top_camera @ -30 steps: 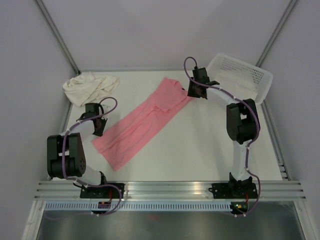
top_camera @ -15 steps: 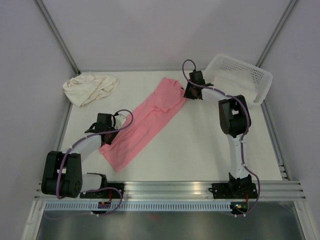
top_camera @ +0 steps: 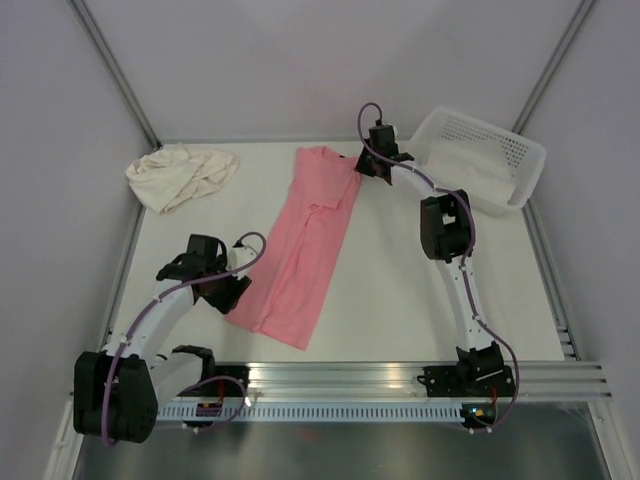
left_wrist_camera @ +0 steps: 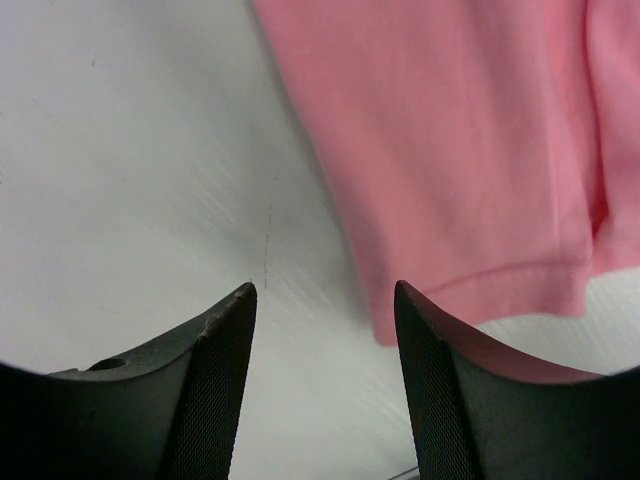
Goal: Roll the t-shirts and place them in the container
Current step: Fold the tshirt
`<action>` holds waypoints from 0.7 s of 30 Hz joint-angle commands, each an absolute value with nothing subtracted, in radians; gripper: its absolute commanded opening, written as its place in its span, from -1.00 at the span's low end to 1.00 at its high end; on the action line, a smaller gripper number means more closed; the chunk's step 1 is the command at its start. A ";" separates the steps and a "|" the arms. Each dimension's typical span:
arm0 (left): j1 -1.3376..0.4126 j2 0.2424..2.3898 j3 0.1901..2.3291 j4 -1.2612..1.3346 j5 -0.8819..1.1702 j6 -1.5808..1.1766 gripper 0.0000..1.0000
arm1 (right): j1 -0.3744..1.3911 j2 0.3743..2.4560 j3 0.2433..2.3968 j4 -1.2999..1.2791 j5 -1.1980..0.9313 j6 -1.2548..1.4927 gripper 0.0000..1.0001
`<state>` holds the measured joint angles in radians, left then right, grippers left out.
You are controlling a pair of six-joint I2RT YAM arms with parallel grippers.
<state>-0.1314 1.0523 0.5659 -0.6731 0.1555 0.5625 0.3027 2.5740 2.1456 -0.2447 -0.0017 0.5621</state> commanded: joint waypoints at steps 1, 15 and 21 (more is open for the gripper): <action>-0.137 1.055 0.612 -0.758 0.230 0.589 0.27 | 0.302 2.683 2.316 -0.267 -0.047 0.563 -0.74; -0.140 1.011 0.551 -0.719 0.115 0.532 0.29 | 0.365 2.309 1.971 -0.155 -0.006 0.440 0.43; -0.140 0.957 0.554 -0.727 0.058 0.514 0.29 | 0.402 2.068 1.788 -0.216 0.162 0.417 0.45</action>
<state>-0.1333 0.9951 0.5529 -0.7315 0.1040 0.5472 0.3805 2.2494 1.8717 -0.2131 0.0513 0.4549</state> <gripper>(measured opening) 0.644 0.724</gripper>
